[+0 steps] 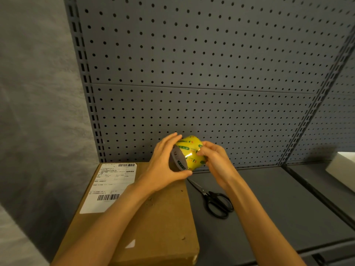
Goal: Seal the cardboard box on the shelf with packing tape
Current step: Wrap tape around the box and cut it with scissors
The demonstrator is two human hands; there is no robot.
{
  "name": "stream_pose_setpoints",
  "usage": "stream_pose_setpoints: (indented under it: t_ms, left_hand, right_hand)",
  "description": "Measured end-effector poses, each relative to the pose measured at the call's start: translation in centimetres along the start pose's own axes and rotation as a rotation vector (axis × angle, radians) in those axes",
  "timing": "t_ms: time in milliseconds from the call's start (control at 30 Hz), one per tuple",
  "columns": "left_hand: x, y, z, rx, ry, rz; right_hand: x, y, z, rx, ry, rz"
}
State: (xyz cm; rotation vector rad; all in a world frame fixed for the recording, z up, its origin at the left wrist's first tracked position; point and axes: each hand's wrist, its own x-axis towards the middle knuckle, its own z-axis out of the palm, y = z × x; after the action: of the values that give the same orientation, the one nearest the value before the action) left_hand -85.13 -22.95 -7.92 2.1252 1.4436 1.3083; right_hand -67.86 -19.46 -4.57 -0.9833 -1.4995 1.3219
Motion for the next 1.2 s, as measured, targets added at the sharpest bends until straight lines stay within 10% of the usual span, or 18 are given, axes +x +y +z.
stream_pose_setpoints:
  t_ms: [167, 1200]
  left_hand:
    - [0.5, 0.1, -0.1, -0.332, 0.003, -0.314]
    - [0.2, 0.7, -0.5, -0.231, 0.102, -0.221]
  right_hand:
    - [-0.6, 0.2, 0.0, -0.032, -0.064, -0.037]
    - [-1.1, 0.2, 0.1, 0.082, -0.009, -0.032]
